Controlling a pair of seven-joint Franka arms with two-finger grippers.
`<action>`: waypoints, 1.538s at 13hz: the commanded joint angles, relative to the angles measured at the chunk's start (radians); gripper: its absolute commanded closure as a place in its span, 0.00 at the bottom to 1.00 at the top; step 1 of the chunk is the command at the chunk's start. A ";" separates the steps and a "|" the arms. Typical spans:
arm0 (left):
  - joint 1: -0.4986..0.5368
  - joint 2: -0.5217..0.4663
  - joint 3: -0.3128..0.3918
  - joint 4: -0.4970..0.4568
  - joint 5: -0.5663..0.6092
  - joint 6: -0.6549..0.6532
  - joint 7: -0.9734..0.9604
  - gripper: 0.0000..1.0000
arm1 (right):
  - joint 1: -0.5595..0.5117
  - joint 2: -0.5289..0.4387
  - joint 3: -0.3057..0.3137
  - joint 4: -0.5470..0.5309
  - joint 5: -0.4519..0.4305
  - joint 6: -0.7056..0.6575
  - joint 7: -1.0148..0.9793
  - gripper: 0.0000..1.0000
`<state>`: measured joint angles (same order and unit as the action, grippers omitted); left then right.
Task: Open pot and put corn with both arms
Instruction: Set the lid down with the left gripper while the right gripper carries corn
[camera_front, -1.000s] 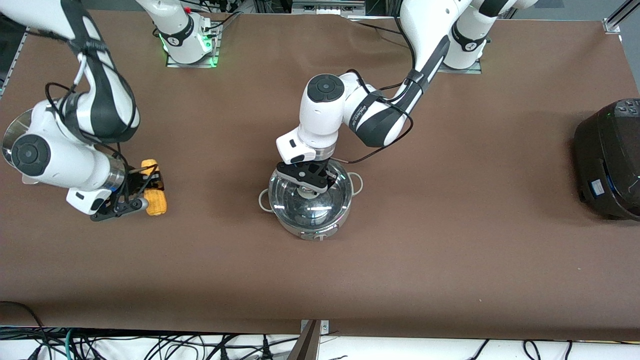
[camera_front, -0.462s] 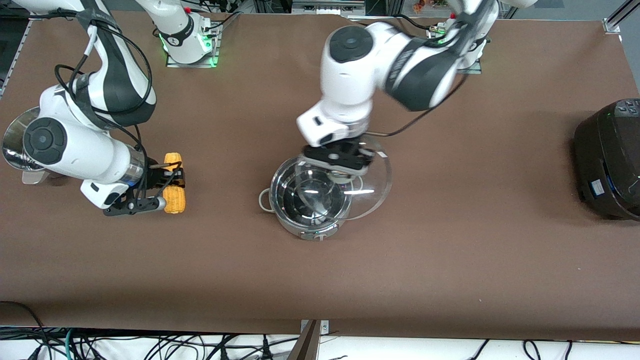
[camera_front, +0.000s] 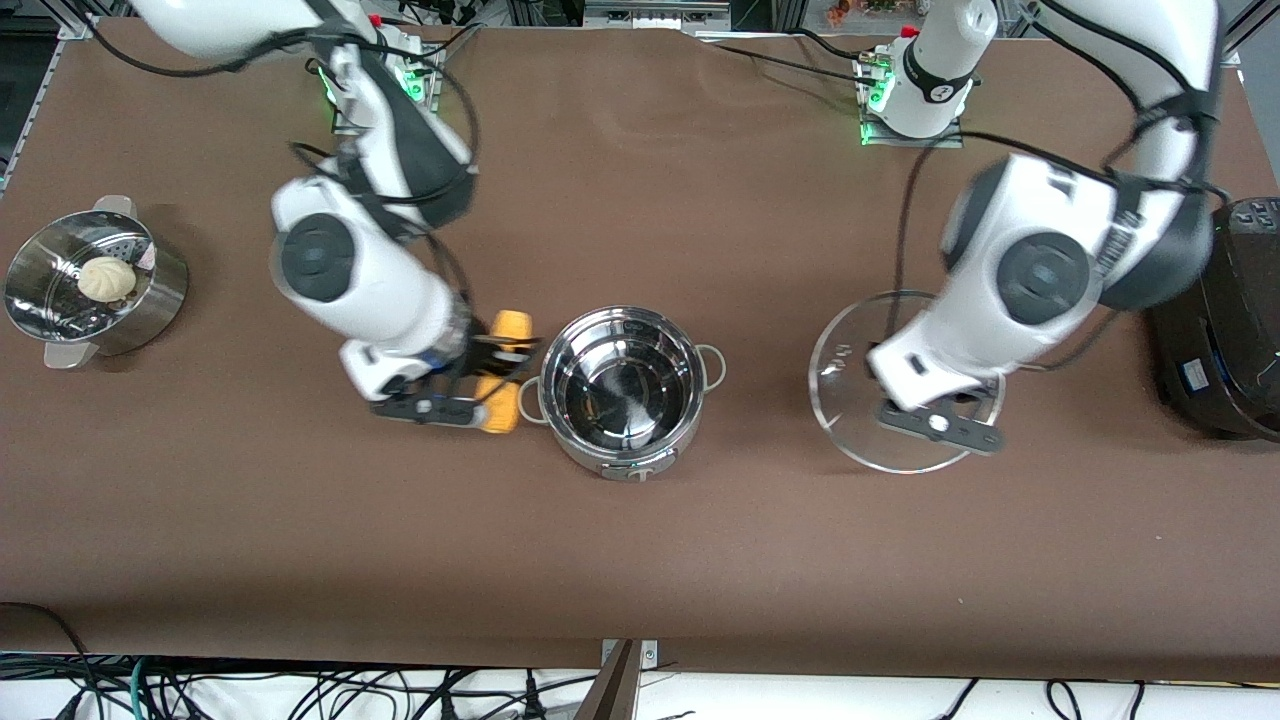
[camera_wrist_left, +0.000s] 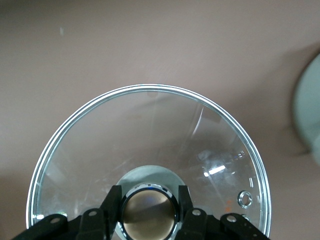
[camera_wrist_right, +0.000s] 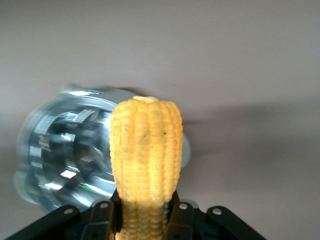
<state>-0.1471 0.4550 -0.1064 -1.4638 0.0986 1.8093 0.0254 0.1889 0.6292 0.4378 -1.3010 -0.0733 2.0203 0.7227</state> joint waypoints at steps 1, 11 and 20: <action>0.063 -0.088 -0.019 -0.253 -0.030 0.152 0.085 0.88 | 0.081 0.151 -0.034 0.190 -0.019 0.052 0.044 1.00; 0.116 -0.209 -0.021 -0.462 -0.039 0.268 0.071 0.00 | 0.254 0.265 -0.139 0.187 -0.033 0.196 0.046 0.01; 0.136 -0.395 0.007 -0.084 -0.056 -0.234 0.008 0.00 | 0.085 0.015 -0.145 0.190 -0.060 -0.303 -0.180 0.00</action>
<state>-0.0279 0.0508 -0.1143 -1.5875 0.0645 1.5822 0.0262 0.3668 0.7500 0.2834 -1.0737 -0.1334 1.8499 0.6826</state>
